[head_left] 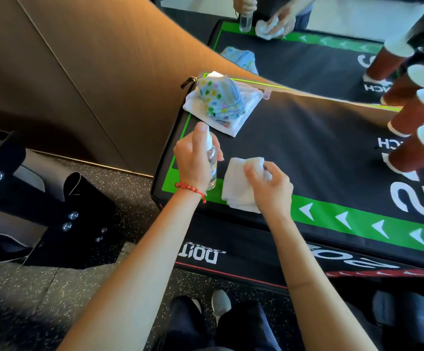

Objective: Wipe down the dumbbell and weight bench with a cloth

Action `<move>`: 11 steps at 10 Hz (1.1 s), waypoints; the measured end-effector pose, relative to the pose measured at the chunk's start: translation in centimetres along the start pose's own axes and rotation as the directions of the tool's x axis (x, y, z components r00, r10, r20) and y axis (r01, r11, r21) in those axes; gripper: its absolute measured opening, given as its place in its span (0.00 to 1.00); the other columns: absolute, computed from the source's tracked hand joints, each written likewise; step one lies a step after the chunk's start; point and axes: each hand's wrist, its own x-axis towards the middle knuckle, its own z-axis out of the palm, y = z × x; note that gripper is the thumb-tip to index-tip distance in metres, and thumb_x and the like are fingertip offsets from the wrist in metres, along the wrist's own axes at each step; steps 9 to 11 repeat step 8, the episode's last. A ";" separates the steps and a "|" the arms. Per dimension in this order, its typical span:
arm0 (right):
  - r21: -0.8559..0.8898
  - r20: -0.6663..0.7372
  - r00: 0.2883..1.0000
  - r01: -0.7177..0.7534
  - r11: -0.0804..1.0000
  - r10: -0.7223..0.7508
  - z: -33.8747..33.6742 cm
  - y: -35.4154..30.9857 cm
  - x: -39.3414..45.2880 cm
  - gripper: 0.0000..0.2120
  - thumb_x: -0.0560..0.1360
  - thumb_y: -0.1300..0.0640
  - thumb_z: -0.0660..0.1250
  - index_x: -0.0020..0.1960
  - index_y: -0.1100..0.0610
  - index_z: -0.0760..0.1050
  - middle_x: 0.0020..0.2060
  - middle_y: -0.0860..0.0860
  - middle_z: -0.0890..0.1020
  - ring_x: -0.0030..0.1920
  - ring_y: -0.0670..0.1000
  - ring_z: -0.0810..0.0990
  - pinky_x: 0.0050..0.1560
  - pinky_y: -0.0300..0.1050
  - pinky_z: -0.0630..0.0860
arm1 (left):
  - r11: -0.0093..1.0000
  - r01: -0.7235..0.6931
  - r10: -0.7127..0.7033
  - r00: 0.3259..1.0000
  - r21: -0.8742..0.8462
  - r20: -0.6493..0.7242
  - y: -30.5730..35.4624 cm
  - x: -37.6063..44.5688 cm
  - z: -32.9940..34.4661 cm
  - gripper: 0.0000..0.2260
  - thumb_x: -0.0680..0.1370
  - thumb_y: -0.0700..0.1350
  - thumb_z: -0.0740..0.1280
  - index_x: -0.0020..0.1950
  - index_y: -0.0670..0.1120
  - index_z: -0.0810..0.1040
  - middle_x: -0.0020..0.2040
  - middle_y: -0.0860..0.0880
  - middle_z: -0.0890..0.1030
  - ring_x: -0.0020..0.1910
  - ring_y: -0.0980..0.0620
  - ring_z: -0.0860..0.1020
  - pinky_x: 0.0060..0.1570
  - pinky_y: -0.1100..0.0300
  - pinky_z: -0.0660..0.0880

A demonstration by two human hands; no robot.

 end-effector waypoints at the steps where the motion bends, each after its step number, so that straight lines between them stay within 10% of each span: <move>1: -0.028 -0.014 1.000 0.001 1.000 -0.001 0.3 0.0 -0.2 0.12 0.70 0.43 0.65 0.48 0.50 0.77 0.31 0.42 0.74 0.38 0.49 0.72 0.38 0.41 0.65 | 1.000 -0.015 0.015 1.000 0.009 -0.003 -0.7 -0.6 0.0 0.28 0.73 0.57 0.53 0.25 0.36 0.72 0.20 0.47 0.74 0.24 0.49 0.72 0.32 0.59 0.69; 4: -0.357 -0.117 0.978 0.123 0.926 -0.175 1.3 -0.3 -1.3 0.12 0.75 0.47 0.63 0.51 0.54 0.75 0.42 0.55 0.76 0.40 0.57 0.71 0.37 0.45 0.63 | 1.000 -0.012 0.011 1.000 0.029 0.013 -0.6 -1.1 -0.2 0.28 0.73 0.58 0.53 0.28 0.36 0.73 0.25 0.41 0.76 0.27 0.45 0.74 0.33 0.55 0.71; 11: -0.378 -0.142 0.936 0.248 0.892 -0.321 0.1 0.6 -3.9 0.19 0.74 0.53 0.65 0.65 0.52 0.72 0.61 0.55 0.72 0.57 0.55 0.70 0.52 0.49 0.69 | 0.994 0.110 -0.110 0.993 -0.011 0.039 -0.6 -2.6 -2.7 0.23 0.73 0.61 0.51 0.49 0.49 0.79 0.46 0.46 0.82 0.45 0.56 0.79 0.44 0.66 0.74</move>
